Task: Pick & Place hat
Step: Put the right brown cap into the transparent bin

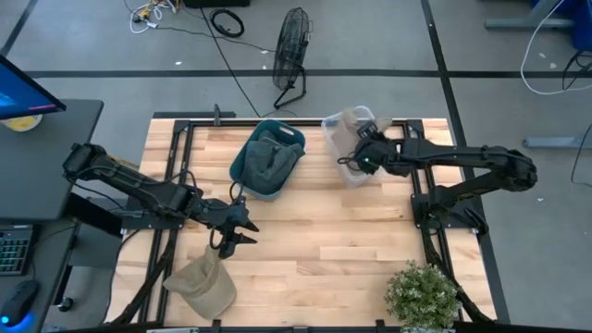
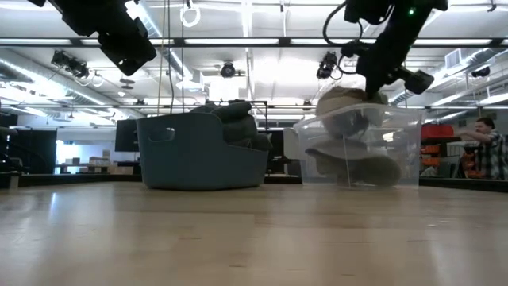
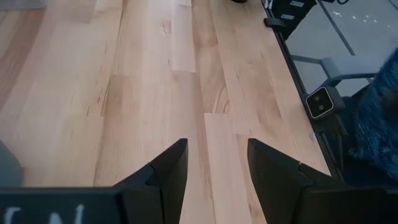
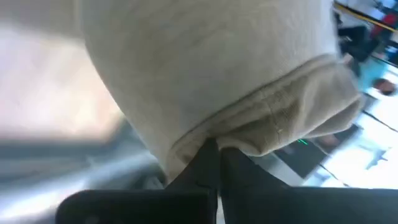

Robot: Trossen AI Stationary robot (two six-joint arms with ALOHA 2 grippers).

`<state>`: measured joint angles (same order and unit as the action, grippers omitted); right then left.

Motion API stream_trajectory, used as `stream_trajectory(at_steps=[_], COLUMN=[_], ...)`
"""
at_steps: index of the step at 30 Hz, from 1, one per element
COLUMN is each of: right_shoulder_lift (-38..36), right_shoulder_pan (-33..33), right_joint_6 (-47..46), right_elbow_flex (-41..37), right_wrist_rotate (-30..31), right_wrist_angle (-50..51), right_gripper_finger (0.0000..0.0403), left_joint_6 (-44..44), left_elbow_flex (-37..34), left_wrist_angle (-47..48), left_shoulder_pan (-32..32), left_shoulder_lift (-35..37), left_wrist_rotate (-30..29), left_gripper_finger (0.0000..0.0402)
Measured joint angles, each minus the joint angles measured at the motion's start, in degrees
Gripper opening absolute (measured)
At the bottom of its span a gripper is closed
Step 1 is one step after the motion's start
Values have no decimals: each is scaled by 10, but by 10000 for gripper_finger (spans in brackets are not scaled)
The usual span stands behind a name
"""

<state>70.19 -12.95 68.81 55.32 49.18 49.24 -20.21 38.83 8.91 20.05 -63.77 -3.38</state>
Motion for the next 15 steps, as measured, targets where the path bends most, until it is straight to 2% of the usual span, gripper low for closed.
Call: stream_trajectory(at_steps=[2, 8, 15], right_shoulder_lift=[0, -2, -2], right_shoulder_pan=[0, 0, 12], right_joint_6=[32, 56, 144], right_elbow_flex=[0, 0, 0], right_wrist_rotate=[23, 21, -101], right_wrist_angle=[-9, -12, -11], right_gripper_finger=[1, 1, 1], left_joint_6=[0, 0, 0], left_elbow_flex=[0, 0, 0], left_wrist_angle=[0, 0, 0], left_shoulder_pan=[0, 0, 0], left_shoulder_lift=[0, 0, 0], left_wrist_rotate=[0, 0, 0], left_gripper_finger=[171, 172, 172])
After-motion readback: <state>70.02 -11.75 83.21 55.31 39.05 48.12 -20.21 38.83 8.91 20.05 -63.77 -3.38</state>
